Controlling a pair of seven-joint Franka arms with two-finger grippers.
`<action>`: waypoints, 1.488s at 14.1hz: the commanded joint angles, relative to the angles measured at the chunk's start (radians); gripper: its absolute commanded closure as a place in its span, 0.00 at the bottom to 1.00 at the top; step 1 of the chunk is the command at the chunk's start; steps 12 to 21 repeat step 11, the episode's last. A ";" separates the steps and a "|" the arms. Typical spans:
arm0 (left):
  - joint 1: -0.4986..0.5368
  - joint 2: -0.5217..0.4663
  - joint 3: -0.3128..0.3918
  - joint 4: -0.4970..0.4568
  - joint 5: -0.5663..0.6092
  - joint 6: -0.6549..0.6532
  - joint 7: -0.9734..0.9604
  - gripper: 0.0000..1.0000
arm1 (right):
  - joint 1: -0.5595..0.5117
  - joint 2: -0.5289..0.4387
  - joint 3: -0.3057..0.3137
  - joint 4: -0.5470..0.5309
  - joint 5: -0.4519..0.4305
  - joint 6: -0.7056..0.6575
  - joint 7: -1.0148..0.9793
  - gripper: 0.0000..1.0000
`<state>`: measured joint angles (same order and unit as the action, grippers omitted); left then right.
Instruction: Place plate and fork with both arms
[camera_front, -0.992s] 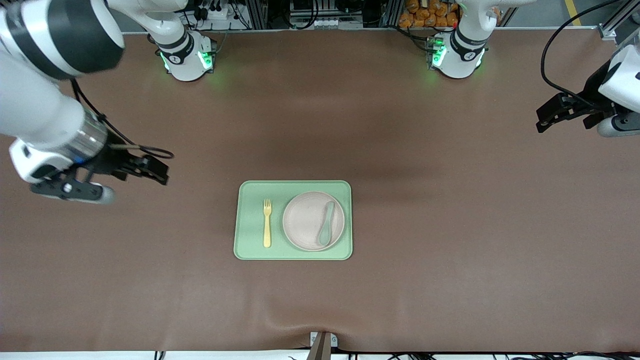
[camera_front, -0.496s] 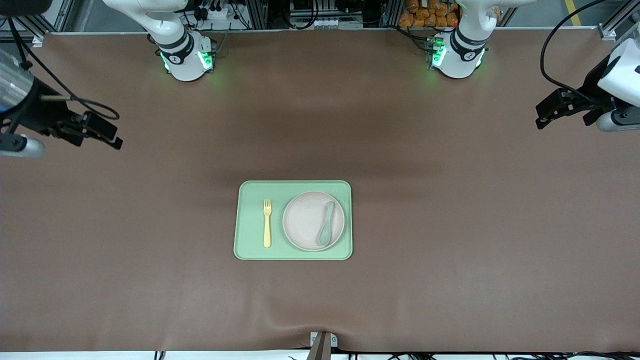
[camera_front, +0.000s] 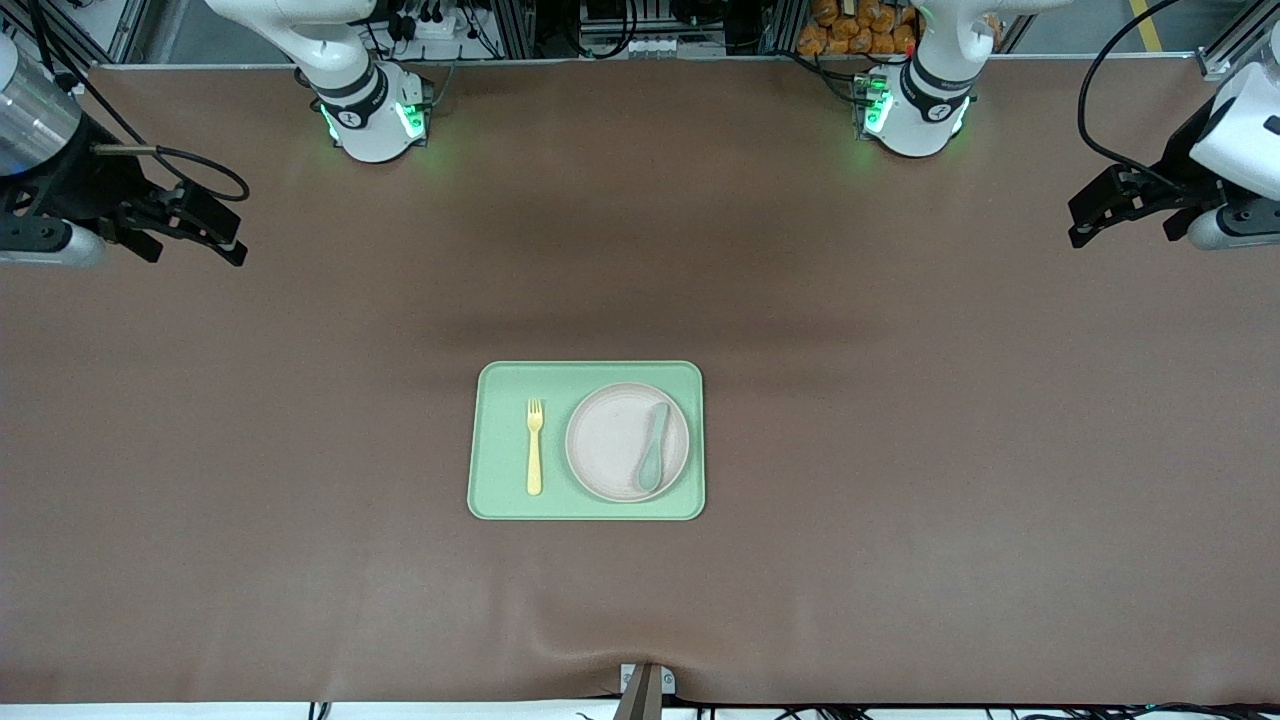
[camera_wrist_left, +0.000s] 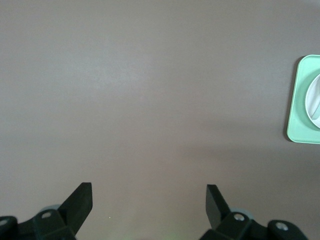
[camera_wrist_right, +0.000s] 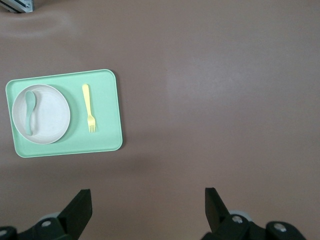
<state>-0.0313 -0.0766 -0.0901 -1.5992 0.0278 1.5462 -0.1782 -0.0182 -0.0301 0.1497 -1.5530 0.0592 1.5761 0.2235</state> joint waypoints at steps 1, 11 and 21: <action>0.007 -0.032 -0.002 -0.025 -0.034 -0.001 0.016 0.00 | -0.005 0.028 -0.002 0.039 -0.018 -0.004 -0.019 0.00; 0.011 -0.023 0.009 0.025 -0.025 -0.046 0.042 0.00 | -0.012 0.039 -0.010 0.057 -0.036 -0.007 -0.179 0.00; 0.011 -0.023 0.009 0.025 -0.025 -0.046 0.042 0.00 | -0.012 0.039 -0.010 0.057 -0.036 -0.007 -0.179 0.00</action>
